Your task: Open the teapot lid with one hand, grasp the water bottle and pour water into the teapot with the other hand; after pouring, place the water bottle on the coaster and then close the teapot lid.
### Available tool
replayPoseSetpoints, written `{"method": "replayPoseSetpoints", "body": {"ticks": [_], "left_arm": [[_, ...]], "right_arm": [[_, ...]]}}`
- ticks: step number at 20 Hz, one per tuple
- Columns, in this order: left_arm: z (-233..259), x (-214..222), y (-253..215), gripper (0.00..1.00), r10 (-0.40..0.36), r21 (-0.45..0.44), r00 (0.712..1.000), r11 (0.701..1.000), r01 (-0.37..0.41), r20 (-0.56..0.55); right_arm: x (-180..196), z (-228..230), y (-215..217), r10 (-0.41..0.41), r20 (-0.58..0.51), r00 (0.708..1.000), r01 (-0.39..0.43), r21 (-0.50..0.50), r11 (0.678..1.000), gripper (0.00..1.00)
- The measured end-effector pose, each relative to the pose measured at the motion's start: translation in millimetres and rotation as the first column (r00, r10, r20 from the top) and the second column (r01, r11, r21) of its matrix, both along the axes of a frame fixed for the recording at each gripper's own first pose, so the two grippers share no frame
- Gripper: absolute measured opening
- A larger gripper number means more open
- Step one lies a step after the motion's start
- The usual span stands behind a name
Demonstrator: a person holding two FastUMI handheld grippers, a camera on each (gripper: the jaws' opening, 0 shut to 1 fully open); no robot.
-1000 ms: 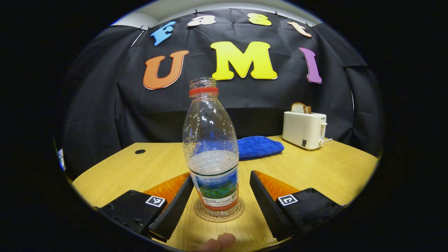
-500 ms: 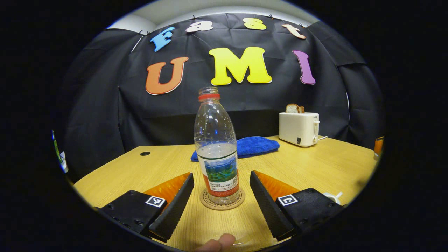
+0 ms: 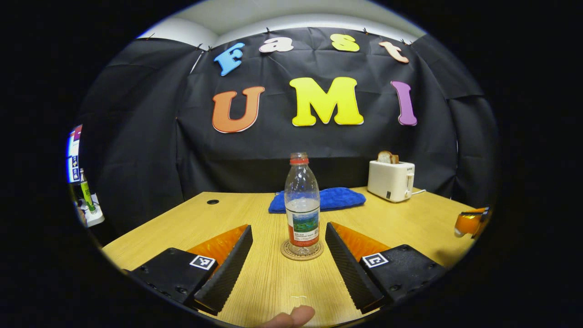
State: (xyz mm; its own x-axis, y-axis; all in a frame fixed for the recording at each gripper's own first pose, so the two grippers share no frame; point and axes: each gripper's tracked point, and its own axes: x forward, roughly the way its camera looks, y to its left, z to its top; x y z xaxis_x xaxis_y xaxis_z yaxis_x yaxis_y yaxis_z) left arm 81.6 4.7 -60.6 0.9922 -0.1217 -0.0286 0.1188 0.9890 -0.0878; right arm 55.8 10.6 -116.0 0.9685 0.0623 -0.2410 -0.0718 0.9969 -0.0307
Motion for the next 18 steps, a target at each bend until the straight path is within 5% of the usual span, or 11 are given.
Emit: {"method": "replayPoseSetpoints", "body": {"ticks": [8,11,18], "left_arm": [[28.9,-66.4,47.0,1.0,0.036,0.029,0.999,0.999,-0.036,0.015],[33.7,-84.0,41.2,1.0,-0.019,0.099,1.0,0.995,0.02,-0.008],[51.0,-103.0,69.2,0.96,0.013,0.14,1.0,0.99,-0.013,0.007]], "right_arm": [[10.4,28.8,61.6,0.165,0.036,0.986,-0.165,-0.019,0.986,0.02],[16.8,30.4,93.4,0.23,0.05,0.972,-0.228,-0.043,0.973,0.02],[26.1,5.9,141.1,0.273,-0.011,0.962,-0.273,-0.021,0.962,0.02]]}}
